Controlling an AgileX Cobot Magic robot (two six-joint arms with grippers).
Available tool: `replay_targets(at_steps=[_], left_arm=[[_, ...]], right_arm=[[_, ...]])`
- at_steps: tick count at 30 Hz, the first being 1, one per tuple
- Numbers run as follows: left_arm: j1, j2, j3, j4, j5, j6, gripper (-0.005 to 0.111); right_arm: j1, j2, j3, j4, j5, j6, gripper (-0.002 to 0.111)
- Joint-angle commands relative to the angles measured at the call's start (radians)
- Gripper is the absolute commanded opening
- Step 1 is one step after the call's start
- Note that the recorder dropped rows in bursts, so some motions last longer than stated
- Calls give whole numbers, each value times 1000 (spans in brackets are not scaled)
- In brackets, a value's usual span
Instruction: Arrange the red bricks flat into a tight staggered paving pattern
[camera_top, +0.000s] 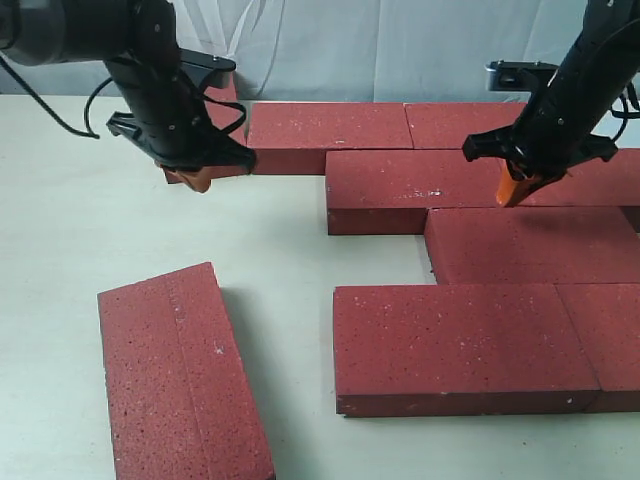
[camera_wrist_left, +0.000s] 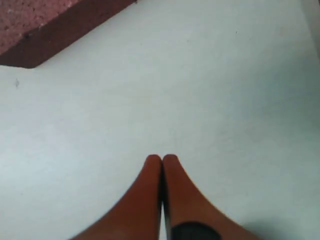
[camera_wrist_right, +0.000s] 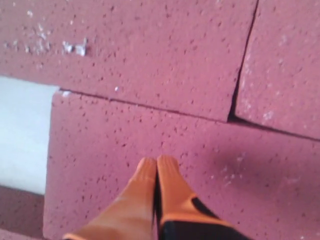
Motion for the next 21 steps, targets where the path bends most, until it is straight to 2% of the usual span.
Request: replay_targets(at_steps=[1, 8, 11, 14, 21], left_arm=[[2, -112, 118, 8, -48, 26, 0], [0, -299, 310, -3, -46, 26, 0], [-2, -365, 380, -29, -51, 26, 0], [-2, -416, 441, -50, -36, 26, 0], [-2, -450, 576, -50, -7, 56, 0]], right_arm=[[0, -69, 64, 13, 23, -2, -1], [0, -232, 220, 50, -30, -2, -1], [32, -302, 278, 61, -41, -4, -1], [111, -365, 318, 61, -40, -4, -1], [362, -441, 385, 95, -72, -4, -1]])
